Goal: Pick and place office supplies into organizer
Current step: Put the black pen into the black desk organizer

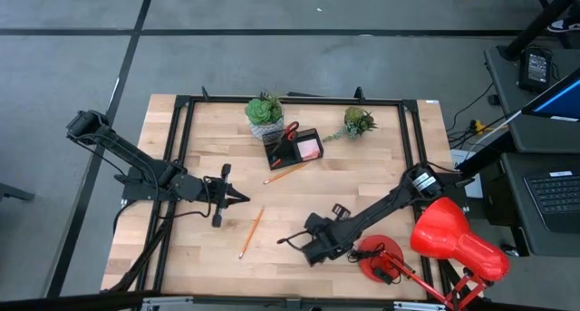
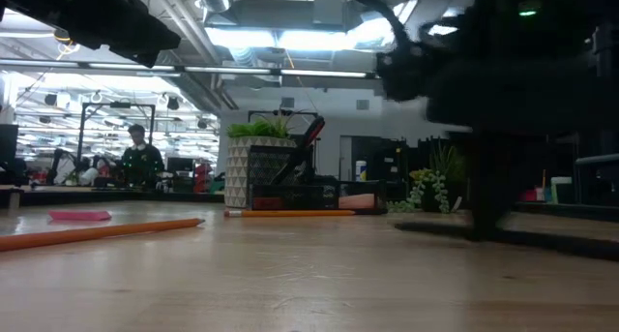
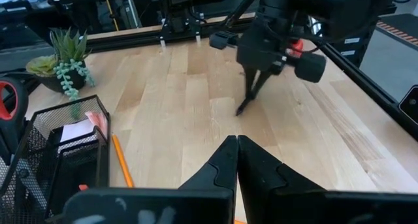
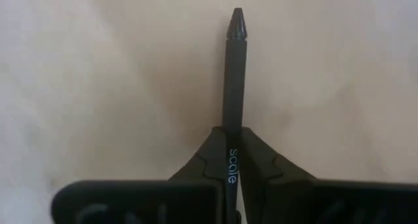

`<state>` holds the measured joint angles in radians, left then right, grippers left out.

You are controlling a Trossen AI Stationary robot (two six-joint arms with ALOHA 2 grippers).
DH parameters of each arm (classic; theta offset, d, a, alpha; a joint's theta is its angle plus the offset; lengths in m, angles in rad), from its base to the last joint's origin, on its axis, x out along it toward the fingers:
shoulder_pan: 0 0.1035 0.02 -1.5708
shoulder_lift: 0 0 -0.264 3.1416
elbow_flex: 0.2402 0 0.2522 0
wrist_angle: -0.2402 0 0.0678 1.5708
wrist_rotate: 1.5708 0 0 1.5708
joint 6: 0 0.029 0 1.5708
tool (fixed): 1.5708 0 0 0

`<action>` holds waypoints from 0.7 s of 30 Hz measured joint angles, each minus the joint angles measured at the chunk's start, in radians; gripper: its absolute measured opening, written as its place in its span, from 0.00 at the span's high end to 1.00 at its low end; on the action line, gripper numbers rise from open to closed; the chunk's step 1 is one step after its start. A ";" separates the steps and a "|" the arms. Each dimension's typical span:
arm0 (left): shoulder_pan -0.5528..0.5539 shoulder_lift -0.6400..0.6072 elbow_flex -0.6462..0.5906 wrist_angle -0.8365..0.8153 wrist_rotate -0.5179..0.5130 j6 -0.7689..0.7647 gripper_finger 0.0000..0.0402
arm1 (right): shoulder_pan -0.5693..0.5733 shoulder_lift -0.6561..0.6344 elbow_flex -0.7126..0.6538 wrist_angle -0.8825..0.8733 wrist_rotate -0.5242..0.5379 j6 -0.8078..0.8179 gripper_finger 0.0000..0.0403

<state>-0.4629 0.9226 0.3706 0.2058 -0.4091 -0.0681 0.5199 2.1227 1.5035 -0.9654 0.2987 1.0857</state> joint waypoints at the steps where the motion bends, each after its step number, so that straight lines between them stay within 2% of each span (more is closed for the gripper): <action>1: 0.000 0.000 0.000 0.001 0.000 0.000 0.99 | -0.003 0.000 0.016 -0.012 0.023 -0.012 0.96; 4: 0.000 0.000 0.000 0.005 0.000 0.000 0.99 | -0.004 -0.005 0.075 -0.039 0.084 -0.044 0.96; 15: 0.000 0.000 0.000 0.037 0.002 0.003 0.99 | -0.001 -0.011 0.262 -0.140 0.195 -0.186 0.96; 18: 0.000 0.000 0.000 0.070 0.003 0.024 1.00 | 0.001 -0.049 0.272 -0.122 0.205 -0.245 0.96; 21: 0.000 0.000 0.000 0.082 0.014 0.047 1.00 | 0.007 -0.108 0.256 -0.103 0.258 -0.288 0.96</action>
<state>-0.4633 0.9226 0.3706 0.2883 -0.3953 -0.0211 0.5267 2.0144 1.7593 -1.0684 0.5571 0.7979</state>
